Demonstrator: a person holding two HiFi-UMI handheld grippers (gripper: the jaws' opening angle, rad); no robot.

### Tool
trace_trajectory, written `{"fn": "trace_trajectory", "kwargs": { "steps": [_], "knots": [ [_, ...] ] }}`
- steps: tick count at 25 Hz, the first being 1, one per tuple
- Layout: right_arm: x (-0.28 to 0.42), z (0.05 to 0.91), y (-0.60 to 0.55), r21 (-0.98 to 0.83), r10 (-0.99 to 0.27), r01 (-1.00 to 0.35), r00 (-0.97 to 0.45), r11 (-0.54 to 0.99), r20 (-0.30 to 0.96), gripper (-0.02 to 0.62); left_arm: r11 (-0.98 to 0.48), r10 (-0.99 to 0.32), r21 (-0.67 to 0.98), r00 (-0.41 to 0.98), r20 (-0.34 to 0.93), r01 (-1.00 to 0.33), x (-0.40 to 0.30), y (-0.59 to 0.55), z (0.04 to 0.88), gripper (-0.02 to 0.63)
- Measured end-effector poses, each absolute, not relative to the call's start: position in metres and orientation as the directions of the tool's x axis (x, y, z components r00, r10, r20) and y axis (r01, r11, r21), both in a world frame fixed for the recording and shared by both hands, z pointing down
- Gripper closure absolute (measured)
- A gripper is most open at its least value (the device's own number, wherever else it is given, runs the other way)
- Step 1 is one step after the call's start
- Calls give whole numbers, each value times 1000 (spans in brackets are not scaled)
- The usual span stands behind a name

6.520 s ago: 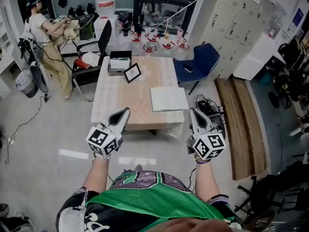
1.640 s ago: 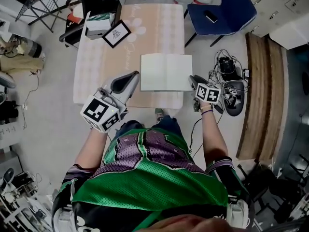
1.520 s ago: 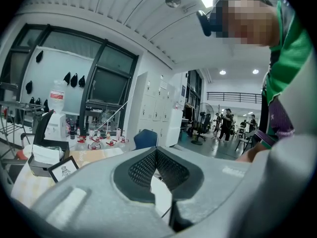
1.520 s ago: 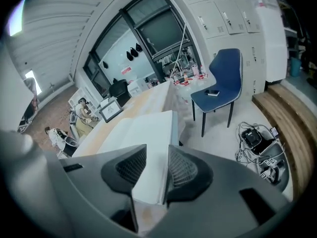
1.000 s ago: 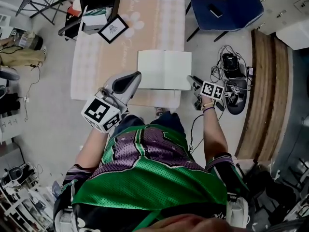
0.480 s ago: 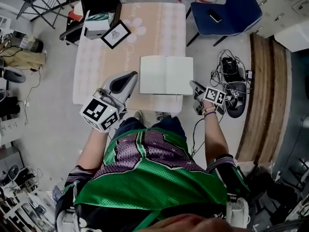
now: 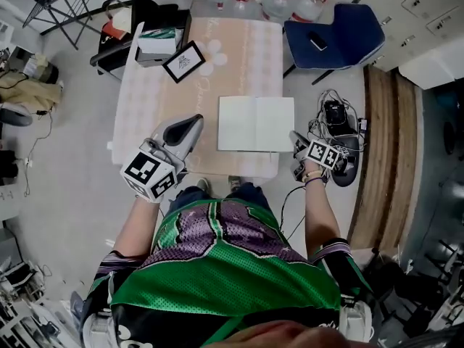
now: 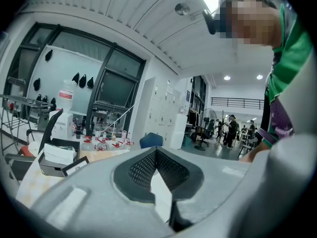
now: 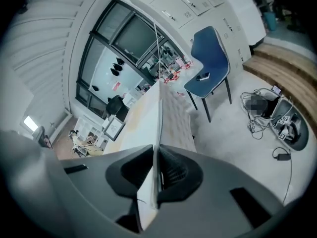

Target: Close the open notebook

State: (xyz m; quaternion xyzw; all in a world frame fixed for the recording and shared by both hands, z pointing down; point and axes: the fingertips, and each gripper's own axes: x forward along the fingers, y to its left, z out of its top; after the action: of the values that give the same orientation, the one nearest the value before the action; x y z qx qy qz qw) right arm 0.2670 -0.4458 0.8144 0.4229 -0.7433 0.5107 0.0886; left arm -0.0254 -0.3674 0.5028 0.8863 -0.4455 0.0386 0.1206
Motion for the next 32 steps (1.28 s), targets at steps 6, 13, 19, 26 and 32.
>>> {"fn": "trace_trajectory", "kwargs": {
  "steps": [6,13,19,26,32],
  "knots": [
    [255,784,-443,-635,-567,-761,-584,133,581,558,-585,-782,195,611,124,-788,-53,-364,492,591],
    [231,752,-437,-604,-600,-783,-557,149,574,558,-611,-772,193,632,69,-768,-73,-361,477,591],
    [204,725,-426,-618,-626,-768,-566,164,537,554,-627,-761,205,647,45,-752,-90,-350,471,591],
    [165,708,-417,-657,-656,-730,-591,186,470,543,-624,-761,218,647,50,-750,-115,-335,476,591],
    [123,706,-407,-644,-695,-731,-585,227,418,535,-622,-761,225,647,51,-750,-145,-324,480,591]
  ]
}}
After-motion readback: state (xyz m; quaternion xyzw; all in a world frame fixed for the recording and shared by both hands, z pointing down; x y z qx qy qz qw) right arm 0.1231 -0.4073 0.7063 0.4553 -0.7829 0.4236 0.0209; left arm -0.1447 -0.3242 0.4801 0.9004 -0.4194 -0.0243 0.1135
